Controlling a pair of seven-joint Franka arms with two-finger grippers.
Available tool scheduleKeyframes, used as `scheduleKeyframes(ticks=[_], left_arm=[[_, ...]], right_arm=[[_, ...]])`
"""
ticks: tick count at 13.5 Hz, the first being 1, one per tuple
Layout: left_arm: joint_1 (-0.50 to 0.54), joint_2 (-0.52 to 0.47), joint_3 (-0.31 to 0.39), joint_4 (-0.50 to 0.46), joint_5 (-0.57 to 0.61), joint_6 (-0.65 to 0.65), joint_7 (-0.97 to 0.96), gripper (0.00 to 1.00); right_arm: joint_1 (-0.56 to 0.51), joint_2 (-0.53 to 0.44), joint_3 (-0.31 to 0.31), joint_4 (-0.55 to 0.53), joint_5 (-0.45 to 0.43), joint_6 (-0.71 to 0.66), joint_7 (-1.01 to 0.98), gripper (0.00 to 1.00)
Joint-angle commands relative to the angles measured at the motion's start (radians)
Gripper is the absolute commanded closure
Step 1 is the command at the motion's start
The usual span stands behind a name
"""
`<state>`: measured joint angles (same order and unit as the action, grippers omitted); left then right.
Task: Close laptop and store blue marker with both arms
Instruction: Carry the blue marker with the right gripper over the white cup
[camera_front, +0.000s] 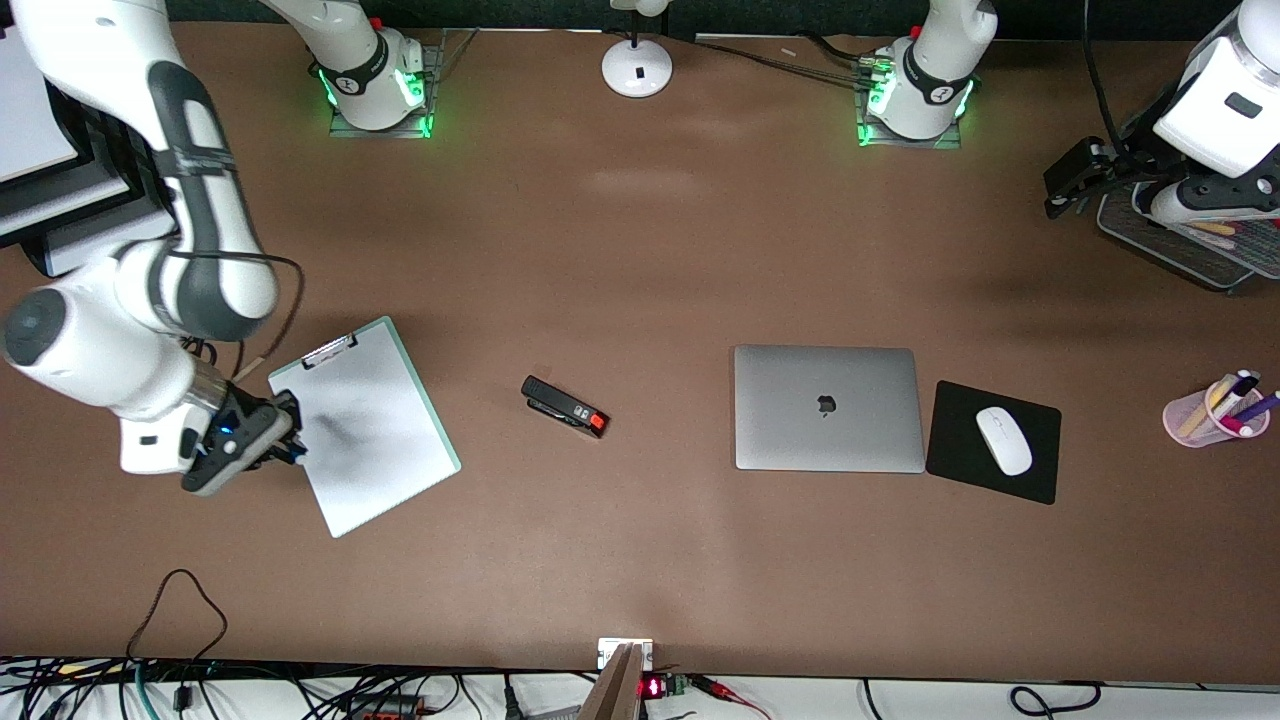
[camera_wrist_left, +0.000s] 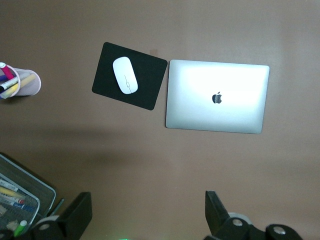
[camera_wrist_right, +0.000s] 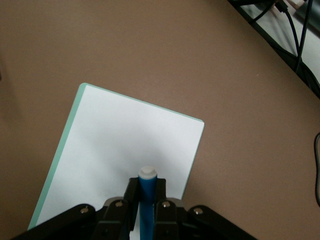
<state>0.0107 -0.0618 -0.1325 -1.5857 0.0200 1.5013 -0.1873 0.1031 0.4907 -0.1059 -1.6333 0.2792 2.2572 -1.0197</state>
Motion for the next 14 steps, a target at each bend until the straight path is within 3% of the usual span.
scheduleKeyframes(ticks=[1, 9, 14], left_arm=[[-0.011, -0.026, 0.011, -0.028, 0.001, 0.040, 0.023, 0.00], [-0.023, -0.001, 0.004, -0.027, -0.014, 0.099, 0.085, 0.00], [-0.023, 0.017, -0.004, -0.017, -0.019, 0.109, 0.085, 0.00]], right_arm=[[-0.048, -0.057, 0.011, 0.004, 0.061, -0.050, -0.153, 1.00], [-0.140, -0.055, 0.006, 0.130, 0.297, -0.264, -0.594, 1.00], [-0.255, -0.046, 0.005, 0.135, 0.367, -0.425, -0.848, 1.00]])
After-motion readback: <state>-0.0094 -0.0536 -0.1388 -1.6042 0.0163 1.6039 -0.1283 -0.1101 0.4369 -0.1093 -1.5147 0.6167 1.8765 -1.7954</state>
